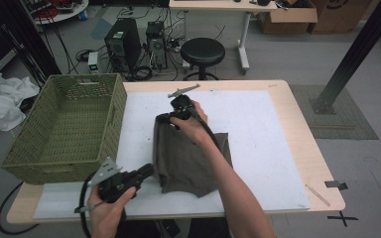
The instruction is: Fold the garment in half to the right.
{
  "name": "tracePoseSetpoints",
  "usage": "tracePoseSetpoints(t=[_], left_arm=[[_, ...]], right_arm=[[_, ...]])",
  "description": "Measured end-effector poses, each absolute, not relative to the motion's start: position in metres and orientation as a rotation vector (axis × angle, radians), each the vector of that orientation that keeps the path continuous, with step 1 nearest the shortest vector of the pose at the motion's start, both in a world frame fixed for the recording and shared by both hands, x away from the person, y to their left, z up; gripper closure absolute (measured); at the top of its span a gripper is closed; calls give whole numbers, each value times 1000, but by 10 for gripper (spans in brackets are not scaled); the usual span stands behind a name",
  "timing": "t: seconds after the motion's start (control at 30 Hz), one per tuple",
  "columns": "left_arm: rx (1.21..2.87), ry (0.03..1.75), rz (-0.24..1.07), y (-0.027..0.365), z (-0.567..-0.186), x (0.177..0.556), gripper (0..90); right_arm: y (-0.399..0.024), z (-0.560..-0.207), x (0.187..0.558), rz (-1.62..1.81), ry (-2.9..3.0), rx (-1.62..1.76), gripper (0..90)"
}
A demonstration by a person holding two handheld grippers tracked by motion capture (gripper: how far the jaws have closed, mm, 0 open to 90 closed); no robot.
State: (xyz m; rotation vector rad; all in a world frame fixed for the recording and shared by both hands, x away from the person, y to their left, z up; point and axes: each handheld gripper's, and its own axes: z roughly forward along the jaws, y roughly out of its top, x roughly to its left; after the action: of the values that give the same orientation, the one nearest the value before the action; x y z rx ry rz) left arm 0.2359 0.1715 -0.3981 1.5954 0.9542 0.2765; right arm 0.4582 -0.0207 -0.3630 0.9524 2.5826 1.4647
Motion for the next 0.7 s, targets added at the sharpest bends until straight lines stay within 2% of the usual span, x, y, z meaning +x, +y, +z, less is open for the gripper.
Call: tracePoseSetpoints(t=[0.07, 0.1, 0.17, 0.2, 0.23, 0.4, 0.7], left_arm=[[1601, 932, 256, 160, -398, 239, 846], [1628, 894, 226, 133, -399, 246, 846], [1652, 871, 190, 112, -402, 252, 846], [1652, 871, 190, 112, -402, 252, 846], [1674, 853, 157, 90, -407, 257, 846], [1720, 844, 90, 43, -423, 269, 845], [1806, 880, 50, 1, -442, 279, 843]], right_arm=[[-44, -359, 457, 1472, 2548, 983, 861], [-56, -359, 456, 1488, 2529, 1005, 861], [-79, -360, 454, 1483, 2498, 1057, 858], [-90, -363, 454, 1472, 2489, 1077, 857], [-104, -367, 453, 1467, 2475, 1117, 856], [-150, -388, 449, 1457, 2409, 1265, 857], [-197, -419, 448, 1380, 2326, 1447, 854]])
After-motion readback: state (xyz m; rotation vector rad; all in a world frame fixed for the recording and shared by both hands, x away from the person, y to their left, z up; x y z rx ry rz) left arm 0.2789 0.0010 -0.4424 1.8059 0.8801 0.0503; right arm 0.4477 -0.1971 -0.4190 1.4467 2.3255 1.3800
